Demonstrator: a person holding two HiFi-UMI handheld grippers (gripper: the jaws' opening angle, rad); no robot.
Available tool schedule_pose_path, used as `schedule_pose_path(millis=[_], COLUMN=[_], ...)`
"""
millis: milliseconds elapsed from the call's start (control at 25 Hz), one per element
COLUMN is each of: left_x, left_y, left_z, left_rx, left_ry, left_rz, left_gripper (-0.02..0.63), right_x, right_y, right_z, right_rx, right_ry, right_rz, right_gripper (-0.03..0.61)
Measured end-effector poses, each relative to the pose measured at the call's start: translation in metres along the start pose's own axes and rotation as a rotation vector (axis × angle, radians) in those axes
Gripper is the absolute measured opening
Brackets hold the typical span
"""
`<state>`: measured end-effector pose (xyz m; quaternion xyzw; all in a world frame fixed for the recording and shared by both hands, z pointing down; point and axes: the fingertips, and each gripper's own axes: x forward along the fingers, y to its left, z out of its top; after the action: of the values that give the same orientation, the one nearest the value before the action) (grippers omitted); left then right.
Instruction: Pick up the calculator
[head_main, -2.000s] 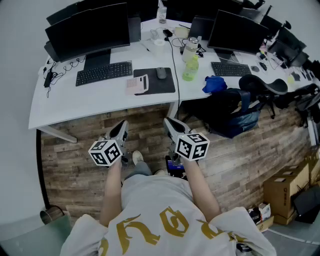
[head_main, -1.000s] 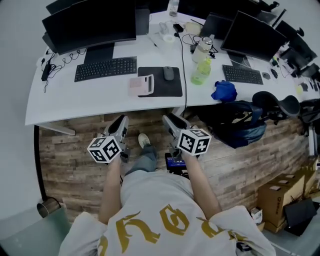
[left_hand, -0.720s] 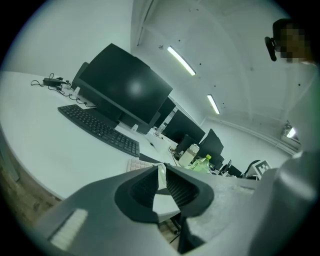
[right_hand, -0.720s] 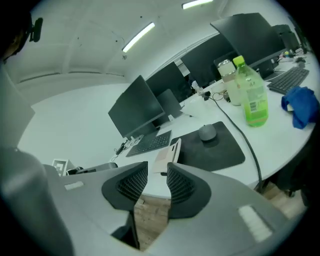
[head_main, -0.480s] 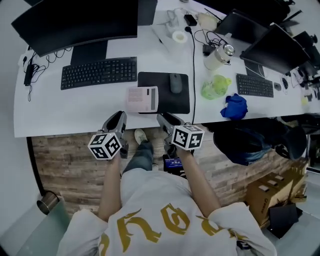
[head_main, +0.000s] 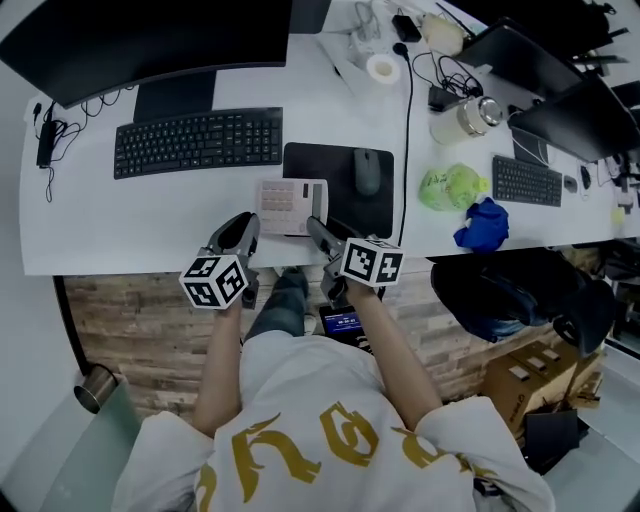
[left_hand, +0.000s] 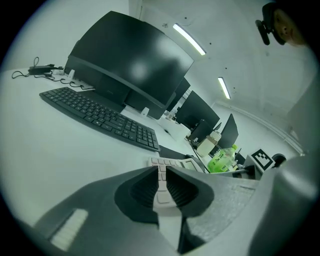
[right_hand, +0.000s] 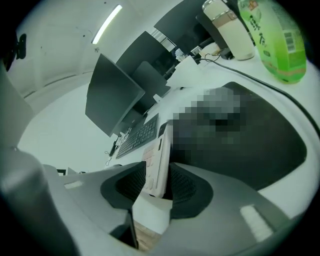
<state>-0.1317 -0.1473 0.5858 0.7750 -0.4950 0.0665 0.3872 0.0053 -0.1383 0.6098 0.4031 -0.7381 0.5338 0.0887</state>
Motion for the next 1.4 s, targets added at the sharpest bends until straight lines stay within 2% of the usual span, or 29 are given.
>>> schedule_pose_path(millis=[280, 400, 680, 880, 1160, 1400], left_x=[0.011, 0.016, 0.022, 0.023, 0.016, 0.001], left_y=[0.000, 0.000, 0.002, 0.003, 0.005, -0.001], left_z=[0.003, 0.003, 0.003, 0.004, 0.016, 0.026], left_rx=[-0.021, -0.045, -0.056, -0.063, -0.086, -0.057], left_ry=[0.016, 0.011, 0.018, 0.022, -0.024, -0.075], left_rz=[-0.025, -0.041, -0.051, -0.049, -0.042, -0.003], left_gripper=[0.049, 0.049, 0.049, 0.049, 0.044, 0.044], right_x=[0.016, 0.018, 0.023, 0.023, 0.017, 0.007], right_y=[-0.003, -0.006, -0.005, -0.004, 0.009, 0.020], right_z=[0.002, 0.002, 0.002, 0.003, 0.012, 0.021], right_rx=[0.045, 0.093, 0.165, 0.191, 0.188, 0.232], right_ry=[0.010, 0.012, 0.046, 0.053, 0.042, 0.009], right_rz=[0.003, 0.025, 0.093, 0.100, 0.134, 0.173], right_gripper=[0.154, 0.109, 0.106, 0.100, 0.100, 0.100])
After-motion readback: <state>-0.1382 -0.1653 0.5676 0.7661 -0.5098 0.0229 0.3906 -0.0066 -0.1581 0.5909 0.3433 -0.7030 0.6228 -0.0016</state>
